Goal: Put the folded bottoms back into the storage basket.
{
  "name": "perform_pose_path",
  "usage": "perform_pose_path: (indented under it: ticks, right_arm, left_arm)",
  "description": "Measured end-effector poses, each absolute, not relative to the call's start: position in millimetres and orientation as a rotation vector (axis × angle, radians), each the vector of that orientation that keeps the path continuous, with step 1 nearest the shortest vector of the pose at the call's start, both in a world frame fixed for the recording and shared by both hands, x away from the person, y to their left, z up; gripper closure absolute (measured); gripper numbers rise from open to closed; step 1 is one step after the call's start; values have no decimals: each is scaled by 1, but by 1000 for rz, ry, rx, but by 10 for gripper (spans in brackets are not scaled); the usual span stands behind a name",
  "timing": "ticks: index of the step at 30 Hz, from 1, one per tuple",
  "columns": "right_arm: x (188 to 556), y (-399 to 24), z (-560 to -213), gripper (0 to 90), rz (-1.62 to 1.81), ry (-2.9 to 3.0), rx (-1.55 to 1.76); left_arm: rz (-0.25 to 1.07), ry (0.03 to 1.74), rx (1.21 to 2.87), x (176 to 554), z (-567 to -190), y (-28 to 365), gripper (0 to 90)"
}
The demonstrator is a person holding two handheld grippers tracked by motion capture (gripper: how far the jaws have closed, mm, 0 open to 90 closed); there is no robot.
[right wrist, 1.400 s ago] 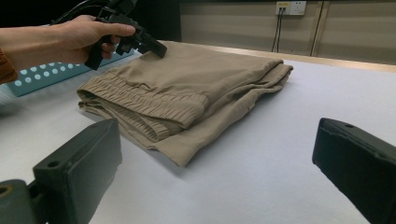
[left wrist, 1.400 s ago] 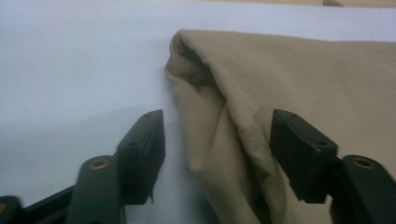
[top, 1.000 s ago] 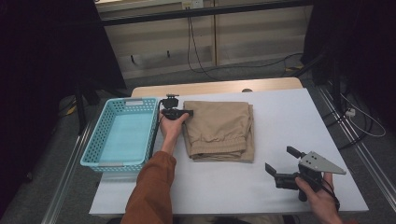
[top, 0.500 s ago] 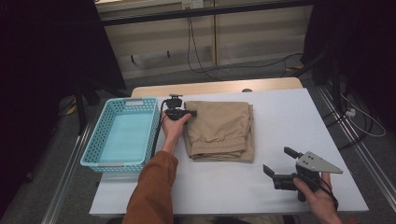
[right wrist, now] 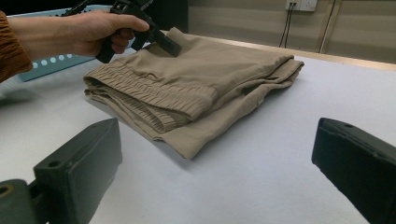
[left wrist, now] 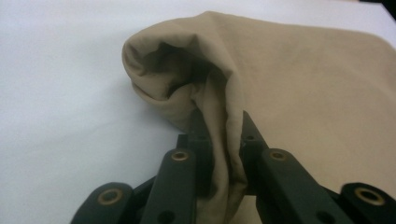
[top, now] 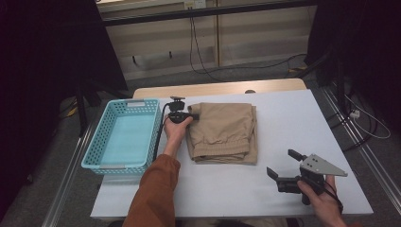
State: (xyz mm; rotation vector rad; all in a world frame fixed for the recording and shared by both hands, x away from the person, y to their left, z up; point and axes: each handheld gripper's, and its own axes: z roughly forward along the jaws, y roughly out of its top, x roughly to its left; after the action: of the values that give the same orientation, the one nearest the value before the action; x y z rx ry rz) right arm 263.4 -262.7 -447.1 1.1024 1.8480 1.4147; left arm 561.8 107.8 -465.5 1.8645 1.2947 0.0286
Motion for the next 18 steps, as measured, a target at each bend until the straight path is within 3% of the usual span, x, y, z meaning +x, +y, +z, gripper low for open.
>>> perform_pose_path:
  ticks: [18]
  right_arm:
    - [262,-264,-447,18,1412,1836,1100]
  left_arm:
    - [96,1229,1759,552,-436,109,835]
